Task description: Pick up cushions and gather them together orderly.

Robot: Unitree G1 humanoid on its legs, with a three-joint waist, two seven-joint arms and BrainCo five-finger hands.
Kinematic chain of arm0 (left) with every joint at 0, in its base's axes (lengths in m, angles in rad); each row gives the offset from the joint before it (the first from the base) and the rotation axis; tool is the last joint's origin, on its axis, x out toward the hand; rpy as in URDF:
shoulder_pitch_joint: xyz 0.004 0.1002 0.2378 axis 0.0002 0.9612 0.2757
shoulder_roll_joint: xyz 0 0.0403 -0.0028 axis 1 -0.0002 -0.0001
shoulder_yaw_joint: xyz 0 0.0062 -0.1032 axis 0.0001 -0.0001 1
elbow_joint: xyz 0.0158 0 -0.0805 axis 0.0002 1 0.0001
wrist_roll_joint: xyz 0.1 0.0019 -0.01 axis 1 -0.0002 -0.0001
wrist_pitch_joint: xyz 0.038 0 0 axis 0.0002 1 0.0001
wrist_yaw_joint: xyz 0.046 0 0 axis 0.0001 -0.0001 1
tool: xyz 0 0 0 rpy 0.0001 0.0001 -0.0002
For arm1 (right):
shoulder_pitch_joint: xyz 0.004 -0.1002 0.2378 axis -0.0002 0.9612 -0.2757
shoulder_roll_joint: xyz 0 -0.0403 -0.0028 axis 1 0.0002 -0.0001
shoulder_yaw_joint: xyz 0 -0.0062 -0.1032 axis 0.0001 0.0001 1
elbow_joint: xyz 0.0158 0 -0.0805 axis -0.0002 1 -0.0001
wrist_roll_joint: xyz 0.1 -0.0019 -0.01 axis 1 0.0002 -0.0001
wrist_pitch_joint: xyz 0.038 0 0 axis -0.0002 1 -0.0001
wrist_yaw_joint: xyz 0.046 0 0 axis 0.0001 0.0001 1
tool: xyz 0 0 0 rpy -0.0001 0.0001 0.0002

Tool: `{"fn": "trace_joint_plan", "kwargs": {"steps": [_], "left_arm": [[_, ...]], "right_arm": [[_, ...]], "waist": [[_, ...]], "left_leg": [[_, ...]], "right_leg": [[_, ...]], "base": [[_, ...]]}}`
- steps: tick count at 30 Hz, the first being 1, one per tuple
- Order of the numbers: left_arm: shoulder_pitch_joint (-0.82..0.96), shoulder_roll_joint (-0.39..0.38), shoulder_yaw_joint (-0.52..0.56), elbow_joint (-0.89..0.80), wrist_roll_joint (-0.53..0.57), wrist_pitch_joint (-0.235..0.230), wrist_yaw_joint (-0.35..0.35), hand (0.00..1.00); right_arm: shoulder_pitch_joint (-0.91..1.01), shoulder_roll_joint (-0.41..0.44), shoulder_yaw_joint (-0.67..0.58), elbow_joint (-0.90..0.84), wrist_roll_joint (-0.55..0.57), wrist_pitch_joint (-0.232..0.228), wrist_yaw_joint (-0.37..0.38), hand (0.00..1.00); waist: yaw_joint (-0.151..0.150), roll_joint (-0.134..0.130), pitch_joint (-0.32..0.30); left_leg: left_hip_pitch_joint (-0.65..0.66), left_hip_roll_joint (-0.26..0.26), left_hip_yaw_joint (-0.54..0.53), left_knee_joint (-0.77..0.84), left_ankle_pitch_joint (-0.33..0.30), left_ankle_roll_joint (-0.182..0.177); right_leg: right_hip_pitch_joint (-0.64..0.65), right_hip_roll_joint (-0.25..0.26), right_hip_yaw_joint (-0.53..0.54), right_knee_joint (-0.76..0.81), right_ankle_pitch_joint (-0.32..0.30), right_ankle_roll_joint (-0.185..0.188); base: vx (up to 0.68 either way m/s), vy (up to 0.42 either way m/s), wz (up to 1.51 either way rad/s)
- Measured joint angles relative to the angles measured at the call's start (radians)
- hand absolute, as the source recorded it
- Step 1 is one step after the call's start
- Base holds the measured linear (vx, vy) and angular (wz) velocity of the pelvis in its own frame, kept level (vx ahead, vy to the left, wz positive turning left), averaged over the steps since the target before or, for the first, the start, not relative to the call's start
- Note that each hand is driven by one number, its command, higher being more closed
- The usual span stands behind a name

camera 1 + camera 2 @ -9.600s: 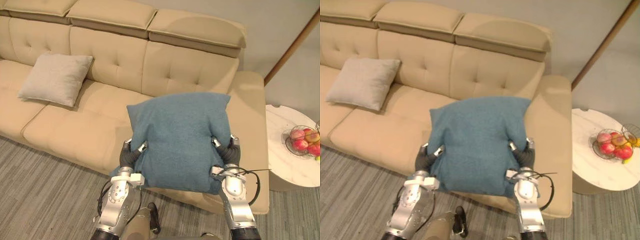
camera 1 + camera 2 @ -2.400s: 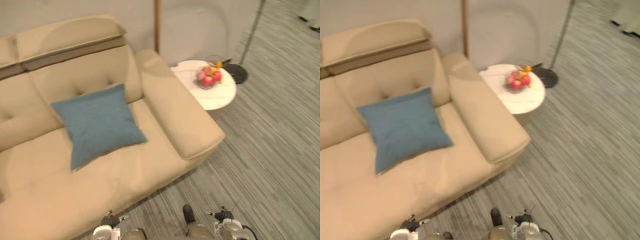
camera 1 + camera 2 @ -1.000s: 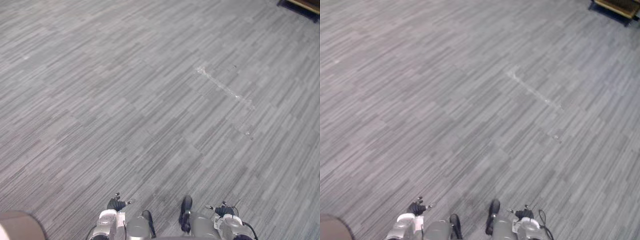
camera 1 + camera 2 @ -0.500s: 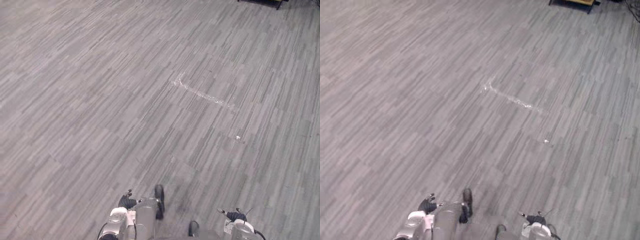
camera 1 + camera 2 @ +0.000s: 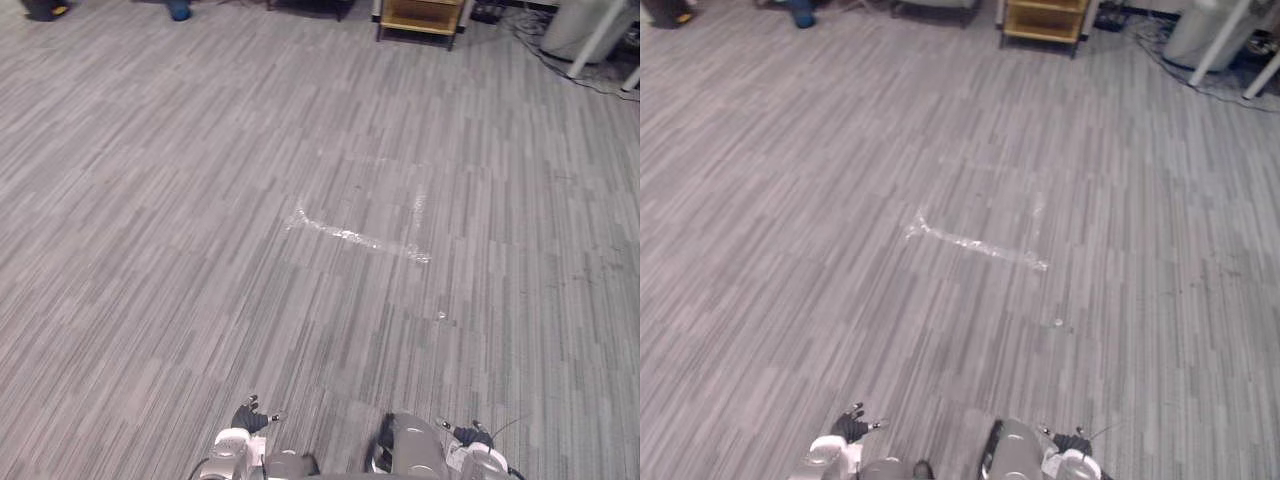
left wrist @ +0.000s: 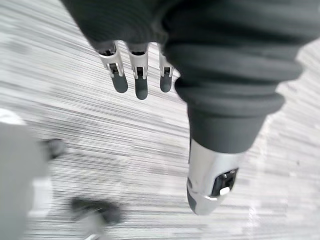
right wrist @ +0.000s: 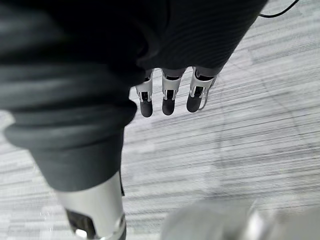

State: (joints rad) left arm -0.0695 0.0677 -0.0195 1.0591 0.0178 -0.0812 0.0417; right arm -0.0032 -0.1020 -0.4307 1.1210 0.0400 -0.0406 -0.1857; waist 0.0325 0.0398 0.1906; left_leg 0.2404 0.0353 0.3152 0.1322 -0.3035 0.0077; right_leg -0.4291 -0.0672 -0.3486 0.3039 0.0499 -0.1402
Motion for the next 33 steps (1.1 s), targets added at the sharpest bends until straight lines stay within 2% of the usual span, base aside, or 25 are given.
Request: {"fn": "trace_joint_plan", "kwargs": {"steps": [1, 3, 4, 6, 8, 10, 12, 14, 15, 16, 17, 18, 19, 20, 21, 22, 23, 24, 25, 27, 28, 29, 31, 32, 33], "left_arm": [[0.001, -0.025, 0.002, 0.009, 0.002, -0.002, -0.002, 0.00], [-0.009, -0.036, 0.006, 0.013, 0.003, -0.001, -0.002, 0.00], [-0.014, -0.044, 0.007, 0.014, 0.003, 0.000, -0.002, 0.00], [-0.013, -0.044, 0.014, 0.014, 0.001, 0.000, -0.002, 0.00], [-0.010, -0.039, 0.021, 0.012, 0.000, 0.000, -0.002, 0.00], [-0.001, -0.039, 0.019, -0.010, -0.001, -0.001, -0.003, 0.00], [-0.003, -0.034, -0.003, -0.029, -0.002, -0.003, -0.002, 0.00], [0.002, -0.043, -0.011, -0.029, -0.002, -0.003, -0.003, 0.00], [0.003, -0.046, -0.011, -0.029, -0.002, -0.005, -0.002, 0.00], [0.014, -0.042, -0.010, -0.025, -0.001, -0.006, -0.001, 0.00], [0.024, -0.035, -0.009, -0.024, -0.002, -0.005, -0.002, 0.00], [0.018, -0.034, -0.002, -0.024, -0.002, -0.004, -0.002, 0.00], [0.018, -0.030, 0.000, -0.019, -0.003, -0.001, -0.002, 0.00], [0.012, -0.021, -0.001, -0.002, -0.004, 0.001, -0.003, 0.00], [0.012, -0.017, -0.003, 0.003, -0.004, 0.002, -0.003, 0.00], [0.015, -0.003, -0.014, 0.003, -0.004, 0.002, -0.003, 0.00], [0.015, 0.001, -0.037, 0.004, -0.004, 0.002, -0.003, 0.00], [0.018, 0.003, -0.044, 0.005, -0.004, 0.001, -0.003, 0.00], [0.019, 0.011, -0.047, 0.008, -0.009, 0.000, -0.003, 0.00], [0.001, 0.016, -0.046, 0.014, -0.020, 0.001, -0.003, 0.00], [-0.003, 0.014, -0.048, 0.014, -0.020, 0.001, -0.003, 0.00], [-0.004, 0.013, -0.050, 0.014, -0.019, 0.000, -0.002, 0.00], [0.007, 0.015, -0.054, 0.014, -0.018, -0.001, -0.003, 0.00], [0.016, -0.008, -0.041, 0.032, -0.016, 0.000, -0.003, 0.00], [0.023, -0.027, -0.034, 0.034, -0.015, -0.001, -0.002, 0.00]], "right_arm": [[-0.001, -0.014, -0.011, 0.003, 0.000, 0.006, -0.001, 0.00], [-0.012, -0.002, -0.036, 0.000, 0.000, 0.007, 0.001, 0.00], [-0.011, -0.001, -0.042, -0.001, 0.001, 0.004, 0.000, 0.00], [-0.010, 0.001, -0.042, 0.006, 0.002, 0.010, -0.002, 0.00], [-0.003, 0.010, -0.044, 0.009, 0.011, 0.011, -0.006, 0.00], [-0.015, 0.015, -0.069, 0.006, 0.039, 0.009, -0.012, 0.00], [-0.046, 0.008, -0.079, 0.006, 0.043, 0.001, -0.014, 0.00], [-0.052, -0.009, -0.077, 0.006, 0.043, -0.001, -0.015, 0.00], [-0.042, -0.011, -0.074, 0.007, 0.041, 0.001, -0.014, 0.00], [-0.036, -0.006, -0.072, 0.008, 0.040, 0.002, -0.013, 0.00], [-0.036, 0.000, -0.072, 0.009, 0.039, 0.002, -0.011, 0.00], [-0.031, -0.001, -0.075, 0.019, 0.037, 0.004, -0.008, 0.00], [-0.034, 0.000, -0.076, 0.030, 0.036, 0.004, -0.007, 0.00], [-0.033, 0.006, -0.076, 0.037, 0.035, 0.009, -0.007, 0.00], [-0.031, 0.012, -0.076, 0.037, 0.028, 0.013, -0.007, 0.00], [-0.026, 0.016, -0.075, 0.036, 0.012, 0.012, -0.007, 0.00], [-0.019, 0.016, -0.074, 0.036, 0.000, 0.012, -0.006, 0.00], [-0.016, 0.015, -0.071, 0.034, -0.001, 0.011, -0.006, 0.00], [-0.022, 0.015, -0.055, 0.032, -0.001, 0.010, -0.004, 0.00], [-0.034, 0.014, -0.035, 0.030, -0.001, 0.010, 0.002, 0.00], [-0.040, 0.014, -0.034, 0.029, -0.001, 0.011, 0.004, 0.00], [-0.044, 0.012, -0.036, 0.025, 0.000, 0.011, 0.007, 0.00], [0.001, 0.010, -0.037, 0.026, -0.001, 0.012, 0.009, 0.00], [0.021, -0.005, -0.036, 0.030, -0.001, 0.015, 0.010, 0.00], [0.026, -0.017, -0.037, 0.031, -0.001, 0.020, 0.009, 0.00]], "waist": [[0.013, 0.044, -0.021], [0.011, 0.045, -0.029], [0.009, 0.046, -0.028], [0.010, 0.046, -0.020], [0.027, 0.020, -0.002], [0.037, 0.007, -0.005], [0.051, 0.010, -0.002], [0.060, 0.019, -0.006], [0.082, 0.030, -0.019], [0.089, 0.028, -0.037], [0.084, 0.013, -0.050], [0.082, 0.008, -0.057], [0.082, 0.003, -0.057], [0.079, -0.008, -0.052], [0.071, -0.019, -0.046], [0.067, -0.023, -0.042], [0.067, -0.016, -0.039], [0.066, -0.013, -0.039], [0.062, -0.004, -0.036], [0.051, 0.000, -0.032], [0.042, 0.007, -0.027], [0.025, 0.003, -0.026], [0.017, -0.020, -0.034], [0.015, -0.002, -0.035], [0.019, 0.031, -0.050]], "left_leg": [[0.010, 0.041, -0.003, -0.001, 0.016, -0.035], [-0.026, 0.056, -0.028, 0.112, 0.062, -0.110], [-0.099, 0.083, -0.062, 0.307, 0.096, -0.135], [-0.233, 0.139, -0.122, 0.651, 0.106, -0.126], [-0.373, 0.185, -0.114, 0.873, 0.036, -0.058], [-0.486, 0.183, -0.081, 0.807, 0.001, -0.039], [-0.565, 0.127, -0.064, 0.548, -0.001, -0.051], [-0.574, 0.056, -0.080, 0.191, 0.103, -0.104], [-0.568, 0.042, -0.089, 0.129, 0.224, -0.102], [-0.566, 0.016, -0.089, 0.145, 0.268, -0.038], [-0.582, -0.005, -0.082, 0.181, 0.224, 0.008], [-0.591, -0.014, -0.056, 0.233, 0.168, 0.031], [-0.575, -0.018, -0.041, 0.251, 0.140, 0.042], [-0.521, -0.031, -0.036, 0.241, 0.111, 0.051], [-0.454, -0.042, -0.038, 0.211, 0.104, 0.057], [-0.379, -0.047, -0.049, 0.170, 0.104, 0.057], [-0.276, -0.043, -0.058, 0.102, 0.104, 0.057], [-0.230, -0.039, -0.058, 0.071, 0.104, 0.057], [-0.152, -0.029, -0.051, 0.021, 0.104, 0.057], [-0.096, -0.011, -0.050, -0.011, 0.104, 0.057], [-0.080, 0.003, -0.053, -0.015, 0.103, 0.053], [-0.060, 0.009, -0.055, -0.018, 0.099, 0.042], [0.002, -0.008, -0.073, -0.023, 0.065, -0.040], [0.048, 0.005, -0.099, -0.011, 0.030, -0.094], [0.032, 0.038, -0.102, 0.023, 0.031, -0.102]], "right_leg": [[-0.014, 0.029, -0.002, 0.054, -0.034, -0.004], [-0.015, 0.039, 0.013, 0.105, -0.122, -0.006], [0.014, 0.045, 0.021, 0.106, -0.161, -0.001], [0.117, 0.072, 0.024, 0.061, -0.196, 0.000], [0.280, 0.082, 0.030, -0.004, -0.245, 0.004], [0.355, 0.081, 0.049, -0.046, -0.258, 0.020], [0.417, 0.062, 0.082, -0.094, -0.268, 0.051], [0.484, 0.039, 0.114, -0.159, -0.287, 0.083], [0.523, 0.031, 0.147, -0.198, -0.299, 0.115], [0.537, 0.009, 0.167, -0.205, -0.322, 0.153], [0.534, -0.019, 0.175, -0.175, -0.337, 0.184], [0.483, -0.049, 0.199, -0.055, -0.372, 0.238], [0.427, -0.069, 0.225, 0.089, -0.378, 0.261], [0.358, -0.099, 0.234, 0.306, -0.339, 0.340], [0.302, -0.122, 0.234, 0.470, -0.328, 0.371], [0.276, -0.133, 0.210, 0.572, -0.336, 0.350], [0.266, -0.137, 0.156, 0.607, -0.363, 0.282], [0.258, -0.138, 0.127, 0.599, -0.373, 0.251], [0.220, -0.137, 0.052, 0.540, -0.397, 0.198], [0.119, -0.108, -0.004, 0.378, -0.386, 0.163], [0.070, -0.078, -0.004, 0.259, -0.335, 0.154], [0.046, -0.046, 0.006, 0.079, -0.226, 0.157], [0.049, -0.025, 0.073, -0.168, 0.000, 0.156], [0.035, -0.017, 0.106, -0.091, 0.101, 0.069], [0.009, -0.004, 0.089, -0.026, 0.067, 0.067]], "base": [[0.77, -0.203, -0.14], [0.61, -0.191, -0.31], [0.55, -0.171, -0.11], [0.52, -0.114, -0.04], [0.49, -0.053, 0.01], [0.46, 0.010, -0.21], [0.47, 0.096, -0.40], [0.41, 0.119, -0.45], [0.54, 0.207, -0.62], [0.58, 0.226, -0.51], [0.68, 0.187, -0.30], [0.64, 0.149, -0.19], [0.78, 0.162, -0.25], [0.62, 0.143, -0.16], [0.60, 0.097, -0.09], [0.60, 0.052, -0.11], [0.59, 0.038, -0.16], [0.57, 0.010, -0.21], [0.42, -0.019, -0.14], [0.51, -0.082, 0.02], [0.61, -0.139, 0.30], [0.51, -0.131, 0.41], [0.58, -0.210, 0.49], [0.61, -0.237, 0.29], [0.68, -0.295, 0.31]]}}
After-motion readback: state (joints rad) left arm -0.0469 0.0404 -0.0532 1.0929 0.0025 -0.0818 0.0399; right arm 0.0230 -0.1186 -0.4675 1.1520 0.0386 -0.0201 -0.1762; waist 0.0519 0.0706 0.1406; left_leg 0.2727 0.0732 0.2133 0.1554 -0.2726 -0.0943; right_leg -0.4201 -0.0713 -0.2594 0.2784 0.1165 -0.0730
